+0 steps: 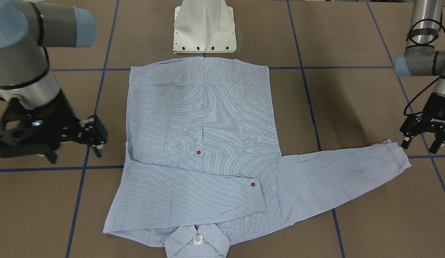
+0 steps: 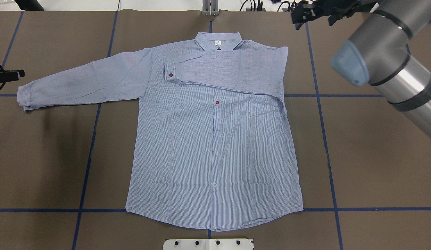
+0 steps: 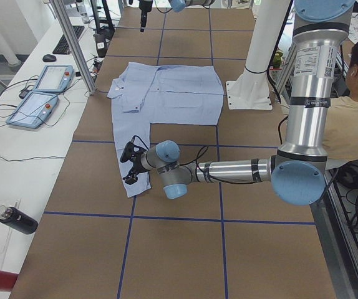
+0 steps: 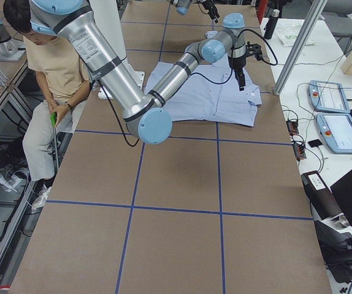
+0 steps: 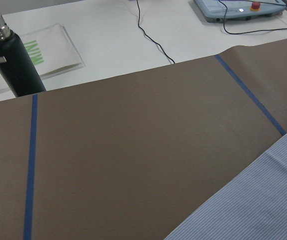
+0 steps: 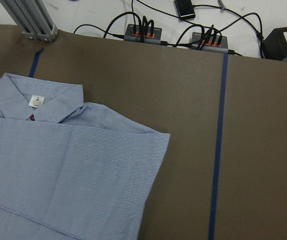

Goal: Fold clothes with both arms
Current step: 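Lift the sleeve with the right gripper and lay it across the shirt's chest, then grasp the other sleeve cuff with the left gripper while the right arm withdraws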

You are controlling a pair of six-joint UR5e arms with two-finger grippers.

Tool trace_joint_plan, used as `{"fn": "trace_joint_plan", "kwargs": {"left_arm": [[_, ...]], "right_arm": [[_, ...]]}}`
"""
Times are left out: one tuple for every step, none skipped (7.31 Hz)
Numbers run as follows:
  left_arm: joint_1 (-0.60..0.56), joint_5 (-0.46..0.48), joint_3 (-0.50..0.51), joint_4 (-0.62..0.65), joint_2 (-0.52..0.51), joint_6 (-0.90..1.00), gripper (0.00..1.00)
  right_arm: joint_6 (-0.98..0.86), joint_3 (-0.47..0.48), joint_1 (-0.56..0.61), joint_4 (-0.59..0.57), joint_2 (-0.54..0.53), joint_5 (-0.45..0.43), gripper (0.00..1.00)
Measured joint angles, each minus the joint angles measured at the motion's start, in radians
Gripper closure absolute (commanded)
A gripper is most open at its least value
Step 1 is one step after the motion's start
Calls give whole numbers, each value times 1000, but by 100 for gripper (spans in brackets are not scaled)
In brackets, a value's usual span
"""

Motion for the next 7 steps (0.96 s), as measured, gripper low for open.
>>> {"fn": "trace_joint_plan", "kwargs": {"left_arm": [[12, 6, 39, -42, 0, -129, 1], [18, 8, 102, -119, 0, -222, 0], [27, 9, 169, -201, 0, -266, 0], [51, 19, 211, -250, 0, -278, 0], [90, 38, 227, -273, 0, -282, 3], [124, 54, 232, -289, 0, -287, 14], [140, 61, 236, -302, 1, -290, 21]], "right_arm": [[-92, 51, 69, 0, -82, 70, 0], [-167, 83, 128, 2, -145, 129, 0], [-224, 102, 172, 3, -190, 170, 0], [-250, 110, 194, 4, -209, 188, 0], [-260, 113, 203, 5, -216, 194, 0], [-263, 115, 205, 6, -218, 195, 0], [-264, 118, 206, 6, -219, 195, 0]]}}
